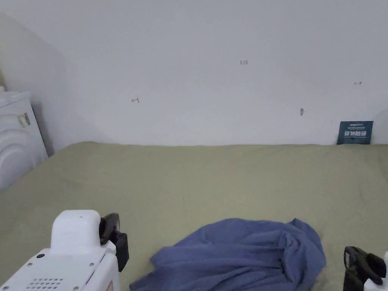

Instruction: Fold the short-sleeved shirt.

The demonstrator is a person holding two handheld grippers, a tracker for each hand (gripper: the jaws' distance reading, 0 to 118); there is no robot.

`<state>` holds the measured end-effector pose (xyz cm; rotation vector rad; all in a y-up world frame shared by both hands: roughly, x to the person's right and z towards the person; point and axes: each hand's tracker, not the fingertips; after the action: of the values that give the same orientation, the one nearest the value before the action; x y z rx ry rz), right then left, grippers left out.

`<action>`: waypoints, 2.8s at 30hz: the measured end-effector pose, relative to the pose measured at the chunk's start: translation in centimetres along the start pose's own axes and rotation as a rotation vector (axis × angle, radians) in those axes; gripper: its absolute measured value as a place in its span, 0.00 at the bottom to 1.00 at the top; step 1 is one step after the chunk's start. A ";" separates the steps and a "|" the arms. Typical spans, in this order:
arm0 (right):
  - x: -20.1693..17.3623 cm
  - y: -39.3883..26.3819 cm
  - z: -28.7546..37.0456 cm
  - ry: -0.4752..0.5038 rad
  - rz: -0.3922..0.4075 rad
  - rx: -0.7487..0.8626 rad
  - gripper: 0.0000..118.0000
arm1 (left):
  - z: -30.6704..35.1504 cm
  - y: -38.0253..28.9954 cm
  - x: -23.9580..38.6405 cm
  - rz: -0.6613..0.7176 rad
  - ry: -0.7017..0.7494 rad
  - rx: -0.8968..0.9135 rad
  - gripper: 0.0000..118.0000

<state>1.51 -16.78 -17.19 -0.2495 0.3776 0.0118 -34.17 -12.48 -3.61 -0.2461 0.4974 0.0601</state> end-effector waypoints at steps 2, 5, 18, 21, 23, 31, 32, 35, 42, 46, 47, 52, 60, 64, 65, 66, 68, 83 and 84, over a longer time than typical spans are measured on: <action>-0.5 0.0 0.6 -0.001 0.014 0.019 0.01 | 2.2 -0.5 0.1 0.003 0.010 0.032 0.00; -0.9 0.4 0.8 0.013 0.008 0.029 0.01 | 2.9 -0.7 -0.5 0.023 0.017 0.035 0.00; -1.7 -0.9 -2.3 0.051 0.008 -0.043 0.01 | -5.4 -3.5 -1.2 0.036 -0.056 -0.223 0.00; -1.6 -1.8 -3.7 0.050 0.007 -0.082 0.01 | -11.1 -5.7 -1.4 0.042 -0.092 -0.380 0.00; -1.4 -2.3 -4.5 0.054 0.004 -0.109 0.01 | -15.1 -7.2 -1.7 0.065 -0.129 -0.502 0.00; -0.5 -3.7 -7.3 0.053 0.038 -0.200 0.01 | -25.7 -14.0 -1.1 -0.050 -0.037 -0.743 1.00; -0.4 -3.9 -7.6 0.054 0.038 -0.213 0.01 | -26.7 -15.0 -0.7 -0.076 -0.028 -0.777 1.00; 0.0 -4.3 -8.3 0.057 0.037 -0.247 0.01 | -27.6 -17.1 -0.4 -0.067 -0.044 -0.832 0.92; 1.8 -5.1 -11.0 0.059 0.027 -0.331 0.01 | -24.9 -14.9 -1.0 -0.025 -0.103 -0.728 0.00; 4.1 -4.5 -15.5 0.032 0.036 -0.373 0.01 | -25.1 -15.2 -1.3 0.014 -0.139 -0.740 0.00; 4.8 -4.1 -17.2 0.009 0.050 -0.392 0.01 | -25.3 -15.4 -1.4 0.014 -0.144 -0.742 0.00; 8.1 -2.5 -27.6 -0.040 0.065 -0.452 0.01 | -24.6 -15.1 -0.2 0.014 -0.150 -0.741 0.00; 10.3 -4.5 -42.4 -0.005 0.064 -0.700 1.00 | -23.9 -14.4 0.2 0.035 -0.166 -0.741 0.00; 9.9 -7.1 -46.1 -0.034 0.111 -0.836 0.97 | -24.3 -14.5 0.4 0.032 -0.161 -0.743 0.00; 9.9 -7.4 -46.4 -0.022 0.106 -0.813 0.98 | -24.2 -14.5 0.5 0.031 -0.160 -0.743 0.00; 10.0 -7.5 -46.7 -0.022 0.104 -0.811 0.98 | -24.7 -14.8 -0.1 0.032 -0.162 -0.745 0.00; 10.2 -7.4 -46.4 -0.023 0.073 -0.826 0.98 | -25.0 -15.1 -0.6 0.038 -0.163 -0.749 0.00; 13.5 8.7 -27.0 0.066 -0.041 -0.490 0.07 | -19.4 -3.4 -5.6 0.005 -0.029 -0.535 0.00; 13.7 10.1 -25.4 0.078 -0.049 -0.466 0.07 | -19.0 -1.9 -6.3 -0.001 -0.034 -0.524 0.00</action>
<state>4.39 -13.68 -47.45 -0.7216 0.4435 0.0426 -48.30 -19.05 -16.32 -0.7567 0.4412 0.1944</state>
